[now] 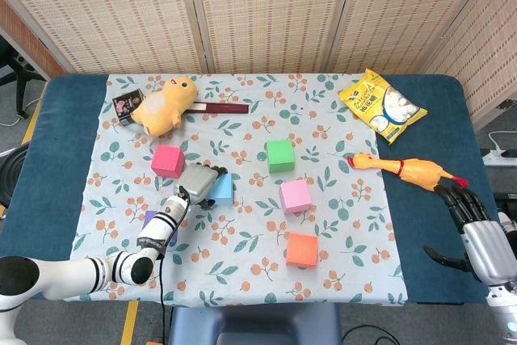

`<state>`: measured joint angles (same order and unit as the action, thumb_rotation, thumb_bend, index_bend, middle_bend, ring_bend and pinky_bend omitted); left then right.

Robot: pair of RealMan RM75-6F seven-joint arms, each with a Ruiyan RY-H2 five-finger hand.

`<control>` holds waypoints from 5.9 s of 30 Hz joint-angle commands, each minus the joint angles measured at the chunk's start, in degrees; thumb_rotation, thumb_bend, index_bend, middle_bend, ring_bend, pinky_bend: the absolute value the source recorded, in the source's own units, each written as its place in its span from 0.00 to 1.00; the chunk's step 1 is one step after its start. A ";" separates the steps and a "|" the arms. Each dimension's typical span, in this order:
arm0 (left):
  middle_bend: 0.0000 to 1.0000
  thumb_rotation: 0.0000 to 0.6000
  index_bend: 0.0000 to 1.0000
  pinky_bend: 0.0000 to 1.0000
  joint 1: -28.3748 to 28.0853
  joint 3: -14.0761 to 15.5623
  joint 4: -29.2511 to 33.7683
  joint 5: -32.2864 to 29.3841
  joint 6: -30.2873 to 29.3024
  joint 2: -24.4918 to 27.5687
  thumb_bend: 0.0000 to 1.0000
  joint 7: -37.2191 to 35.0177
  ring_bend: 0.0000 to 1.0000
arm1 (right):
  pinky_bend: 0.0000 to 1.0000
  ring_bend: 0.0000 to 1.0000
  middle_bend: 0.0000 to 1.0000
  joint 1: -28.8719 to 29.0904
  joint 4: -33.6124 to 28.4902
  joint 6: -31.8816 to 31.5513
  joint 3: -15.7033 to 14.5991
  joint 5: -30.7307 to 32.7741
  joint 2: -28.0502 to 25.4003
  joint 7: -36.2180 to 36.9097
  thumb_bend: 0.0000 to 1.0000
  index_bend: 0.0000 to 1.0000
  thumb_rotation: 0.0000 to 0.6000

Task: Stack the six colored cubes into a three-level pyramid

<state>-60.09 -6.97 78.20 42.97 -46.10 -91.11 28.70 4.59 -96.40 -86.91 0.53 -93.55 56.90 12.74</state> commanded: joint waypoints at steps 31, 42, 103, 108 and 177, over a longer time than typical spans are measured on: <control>0.00 1.00 0.06 0.18 -1.92 -0.46 1.04 1.77 2.94 0.88 0.31 -1.25 0.00 | 0.03 0.00 0.07 -1.73 -0.75 -1.59 0.14 1.07 -0.25 -0.63 0.05 0.00 1.00; 0.00 1.00 0.08 0.15 4.37 -0.47 7.53 5.34 -3.43 11.30 0.31 -6.51 0.00 | 0.03 0.00 0.07 -1.74 -0.03 -1.95 0.07 0.07 -0.11 0.56 0.05 0.00 1.00; 0.45 1.00 0.39 0.33 1.03 0.09 15.41 -11.16 -8.02 11.91 0.32 9.64 0.40 | 0.03 0.00 0.07 -4.13 -0.83 -5.08 -1.13 -2.16 -0.22 0.48 0.05 0.00 1.00; 0.42 1.00 0.37 0.33 -0.98 0.21 16.56 -16.41 -11.16 9.73 0.32 14.38 0.37 | 0.03 0.00 0.07 -4.46 -0.59 -5.50 -1.28 -2.31 -0.13 0.75 0.05 0.00 1.00; 0.34 1.00 0.30 0.19 -4.10 1.77 7.98 -20.70 -5.61 5.20 0.32 13.82 0.29 | 0.03 0.00 0.07 -4.54 -0.48 -4.15 -0.70 -0.59 -0.02 0.41 0.05 0.00 1.00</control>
<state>-64.20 -5.14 86.11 22.23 -51.63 -85.97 42.58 0.05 -96.88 -91.05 -0.17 -94.13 56.88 13.14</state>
